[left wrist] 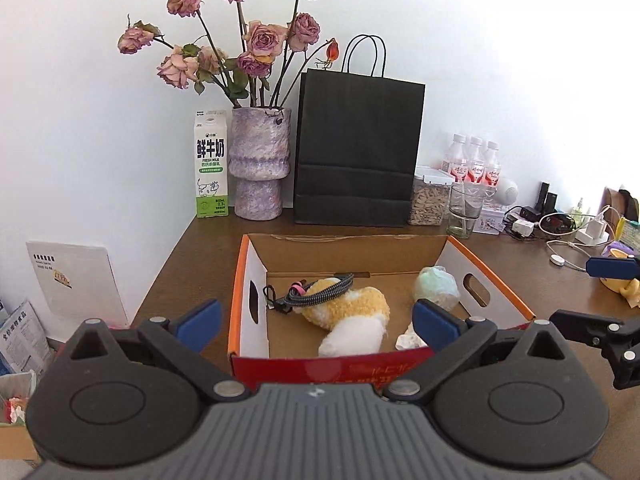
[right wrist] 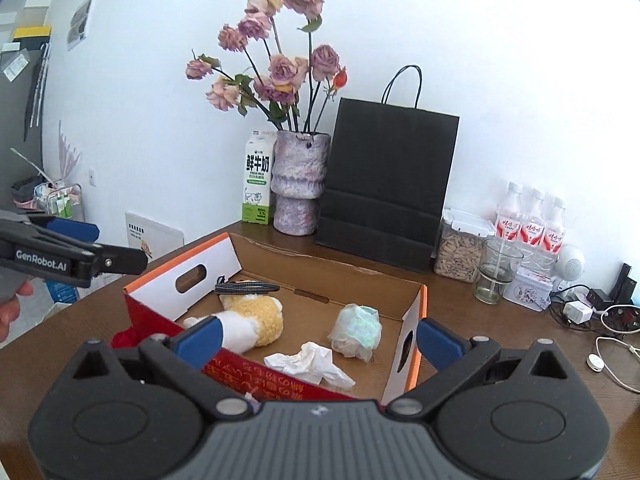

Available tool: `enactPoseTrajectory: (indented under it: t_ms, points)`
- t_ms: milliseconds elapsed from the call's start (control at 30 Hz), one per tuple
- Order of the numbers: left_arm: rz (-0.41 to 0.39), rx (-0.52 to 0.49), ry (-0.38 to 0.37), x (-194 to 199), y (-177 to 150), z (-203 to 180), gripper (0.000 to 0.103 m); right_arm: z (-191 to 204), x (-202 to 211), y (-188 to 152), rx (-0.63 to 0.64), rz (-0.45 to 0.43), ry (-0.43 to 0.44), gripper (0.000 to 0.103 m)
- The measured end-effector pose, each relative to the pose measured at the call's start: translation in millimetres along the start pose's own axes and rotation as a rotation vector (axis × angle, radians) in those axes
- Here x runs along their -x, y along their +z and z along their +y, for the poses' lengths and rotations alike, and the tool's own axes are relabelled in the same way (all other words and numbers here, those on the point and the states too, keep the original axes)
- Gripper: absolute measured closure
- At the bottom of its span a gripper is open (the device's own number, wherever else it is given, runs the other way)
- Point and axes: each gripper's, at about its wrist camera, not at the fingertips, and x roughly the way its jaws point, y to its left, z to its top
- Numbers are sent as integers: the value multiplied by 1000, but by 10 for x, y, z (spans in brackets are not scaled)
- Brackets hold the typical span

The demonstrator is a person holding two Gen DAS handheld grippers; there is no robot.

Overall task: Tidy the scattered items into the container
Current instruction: 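Open both grippers to release the cable and bag into the box, then grasp the white bottle cap with the left gripper while the right gripper grasps the white container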

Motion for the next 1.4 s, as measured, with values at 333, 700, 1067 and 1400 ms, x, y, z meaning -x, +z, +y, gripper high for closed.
enactPoseTrajectory:
  t_ms: [333, 700, 1067, 1400]
  points:
    - [-78, 51, 14, 484, -649, 27, 0, 164, 633, -678, -32, -60, 7, 0]
    - [2, 45, 13, 695, -1168, -123, 0, 174, 717, -1275, -118, 11, -7, 0]
    - [75, 41, 3, 533, -1275, -199, 0, 137, 373, -1372, -115, 93, -3, 0]
    - [89, 44, 9, 498, -1298, -218, 0, 203, -55, -1255, -54, 142, -12, 0]
